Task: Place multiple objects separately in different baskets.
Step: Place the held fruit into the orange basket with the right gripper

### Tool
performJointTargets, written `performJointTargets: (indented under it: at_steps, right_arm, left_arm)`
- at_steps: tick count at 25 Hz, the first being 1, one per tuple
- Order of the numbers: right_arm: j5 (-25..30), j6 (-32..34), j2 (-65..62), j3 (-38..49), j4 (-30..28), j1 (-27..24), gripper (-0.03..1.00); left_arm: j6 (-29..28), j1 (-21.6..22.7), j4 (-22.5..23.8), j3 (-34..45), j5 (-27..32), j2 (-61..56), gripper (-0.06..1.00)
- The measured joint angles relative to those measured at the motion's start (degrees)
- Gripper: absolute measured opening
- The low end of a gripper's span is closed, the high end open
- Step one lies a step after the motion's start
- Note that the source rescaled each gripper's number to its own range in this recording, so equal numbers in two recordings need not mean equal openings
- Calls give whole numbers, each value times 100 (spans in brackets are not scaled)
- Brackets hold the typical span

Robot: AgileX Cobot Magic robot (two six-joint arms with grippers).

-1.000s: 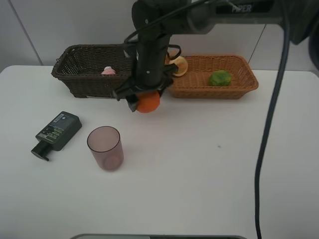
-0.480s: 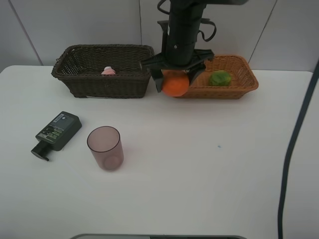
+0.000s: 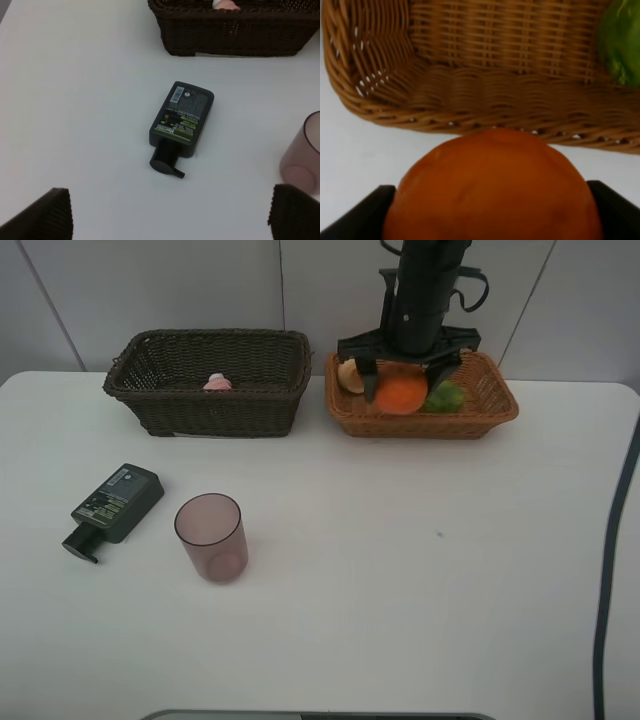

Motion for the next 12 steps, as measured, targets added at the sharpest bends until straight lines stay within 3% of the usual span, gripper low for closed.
performJointTargets:
  at_steps: [6, 12]
  right_arm:
    - [-622, 5, 9, -184, -6, -328, 52]
    - [-879, 5, 332, -435, -80, -489, 52]
  left_arm:
    - [0, 0, 0, 0, 0, 0, 100]
    - [0, 0, 0, 0, 0, 0, 100]
